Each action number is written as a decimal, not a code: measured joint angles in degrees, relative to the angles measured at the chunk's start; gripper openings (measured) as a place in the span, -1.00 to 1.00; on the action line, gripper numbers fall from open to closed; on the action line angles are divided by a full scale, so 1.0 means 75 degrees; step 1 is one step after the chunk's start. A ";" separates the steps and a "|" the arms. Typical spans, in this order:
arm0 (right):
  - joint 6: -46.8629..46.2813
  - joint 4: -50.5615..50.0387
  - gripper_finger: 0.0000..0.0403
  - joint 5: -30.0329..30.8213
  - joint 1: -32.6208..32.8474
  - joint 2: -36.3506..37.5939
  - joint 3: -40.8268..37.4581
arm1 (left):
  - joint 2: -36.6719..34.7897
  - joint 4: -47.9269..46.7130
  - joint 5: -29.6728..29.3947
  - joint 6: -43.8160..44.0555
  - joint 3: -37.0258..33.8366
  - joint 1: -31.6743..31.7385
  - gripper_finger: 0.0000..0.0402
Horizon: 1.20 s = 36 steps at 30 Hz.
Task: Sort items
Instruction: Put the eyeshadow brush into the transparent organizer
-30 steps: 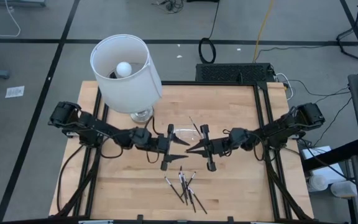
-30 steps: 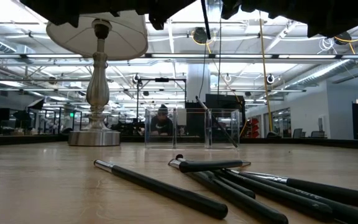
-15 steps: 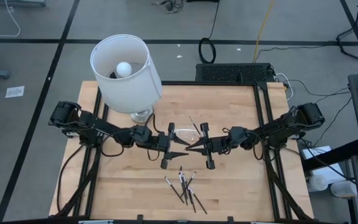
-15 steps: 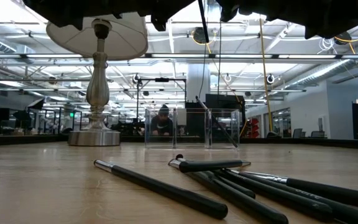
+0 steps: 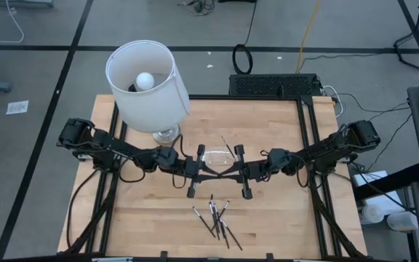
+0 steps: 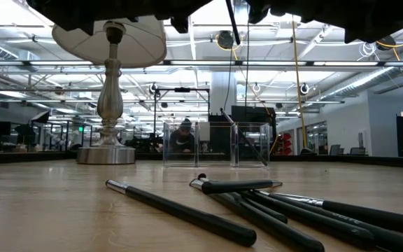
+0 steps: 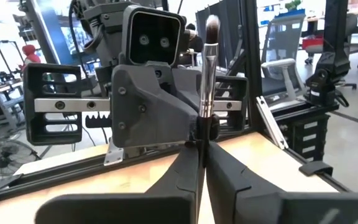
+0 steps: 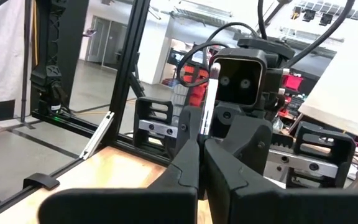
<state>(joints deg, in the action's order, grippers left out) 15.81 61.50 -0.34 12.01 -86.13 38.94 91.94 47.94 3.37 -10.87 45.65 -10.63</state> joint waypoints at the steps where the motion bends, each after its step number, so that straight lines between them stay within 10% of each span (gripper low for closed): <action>1: 0.0002 -0.0011 -1.00 -0.0001 0.0000 0.0000 0.0000 | 0.0000 -0.0006 0.0014 -0.0025 0.0000 0.0000 -0.94; 9: 0.0038 -0.0243 -0.92 -0.0285 -0.0003 0.0000 0.0000 | 0.0006 -0.0153 -0.0068 0.0107 -0.0003 -0.0006 -0.94; 23: -0.0140 -0.0519 -0.22 0.0002 0.0154 0.0035 0.0000 | -0.0044 -0.0285 -0.1126 0.0188 -0.0017 -0.0012 -0.94; 36: 0.0964 -0.0825 0.10 0.1563 0.0887 0.0311 -0.0014 | -0.1815 -0.1294 -0.2546 0.0213 -0.0364 0.0013 -0.94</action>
<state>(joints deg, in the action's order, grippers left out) 23.05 55.31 11.38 18.66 -83.80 38.84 78.33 38.24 -15.72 -9.28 42.91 -10.54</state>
